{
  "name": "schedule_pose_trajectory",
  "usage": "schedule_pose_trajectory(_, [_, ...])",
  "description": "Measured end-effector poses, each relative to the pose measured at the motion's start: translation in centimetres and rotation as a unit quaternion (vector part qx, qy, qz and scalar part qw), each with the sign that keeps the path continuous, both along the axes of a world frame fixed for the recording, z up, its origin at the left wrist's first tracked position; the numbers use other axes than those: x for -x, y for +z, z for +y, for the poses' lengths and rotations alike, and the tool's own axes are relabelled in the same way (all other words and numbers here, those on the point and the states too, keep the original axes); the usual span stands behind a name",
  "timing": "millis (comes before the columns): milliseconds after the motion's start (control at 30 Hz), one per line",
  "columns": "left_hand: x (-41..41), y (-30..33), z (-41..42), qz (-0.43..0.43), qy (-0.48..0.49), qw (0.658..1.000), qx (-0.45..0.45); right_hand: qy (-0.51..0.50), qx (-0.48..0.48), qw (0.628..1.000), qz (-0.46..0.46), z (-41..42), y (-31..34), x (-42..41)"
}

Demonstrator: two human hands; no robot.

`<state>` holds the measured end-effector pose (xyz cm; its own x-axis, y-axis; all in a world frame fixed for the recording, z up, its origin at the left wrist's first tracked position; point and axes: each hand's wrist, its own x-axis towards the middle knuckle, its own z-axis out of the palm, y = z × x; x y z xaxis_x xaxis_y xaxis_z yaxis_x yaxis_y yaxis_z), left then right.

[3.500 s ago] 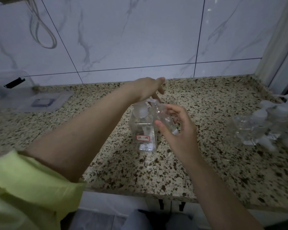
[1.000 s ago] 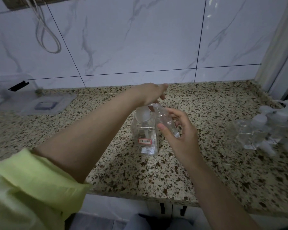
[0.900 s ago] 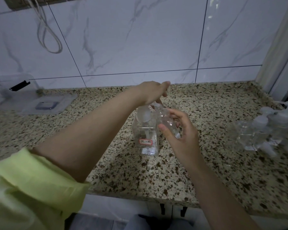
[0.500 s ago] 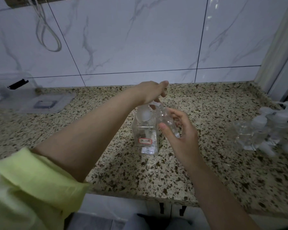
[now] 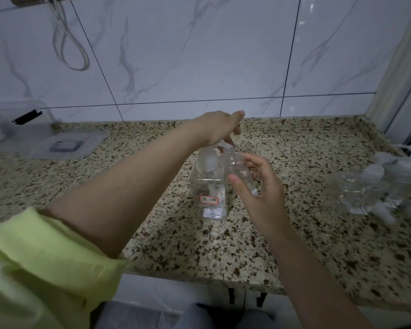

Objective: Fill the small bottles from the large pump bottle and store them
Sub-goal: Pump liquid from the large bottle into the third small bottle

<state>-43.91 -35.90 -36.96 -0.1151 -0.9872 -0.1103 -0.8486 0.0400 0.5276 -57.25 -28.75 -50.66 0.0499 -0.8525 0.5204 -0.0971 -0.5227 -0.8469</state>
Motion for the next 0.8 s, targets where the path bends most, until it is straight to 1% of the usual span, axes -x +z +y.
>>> schedule_pose_trajectory(100, [-0.04,0.15,-0.04,0.007,-0.002,1.0,0.001,-0.001,-0.004,1.0,-0.002,-0.05,-0.07,-0.02])
schedule_pose_trajectory(333, [-0.12,-0.6,-0.32,-0.007,-0.003,1.0,-0.017,0.003,-0.001,1.0,0.006,-0.2,-0.04,0.27])
schedule_pose_trajectory(433, [-0.27,-0.38,-0.3,0.012,-0.002,1.0,-0.01,0.002,0.006,1.0,0.007,-0.3,-0.14,0.23])
schedule_pose_trajectory(633, [-0.18,-0.54,-0.19,-0.016,-0.001,1.0,-0.014,0.003,0.008,1.0,0.01,-0.31,-0.14,0.18])
schedule_pose_trajectory(800, [-0.42,-0.53,-0.28,-0.002,0.001,1.0,-0.005,-0.001,0.012,1.0,0.01,-0.27,-0.11,0.14])
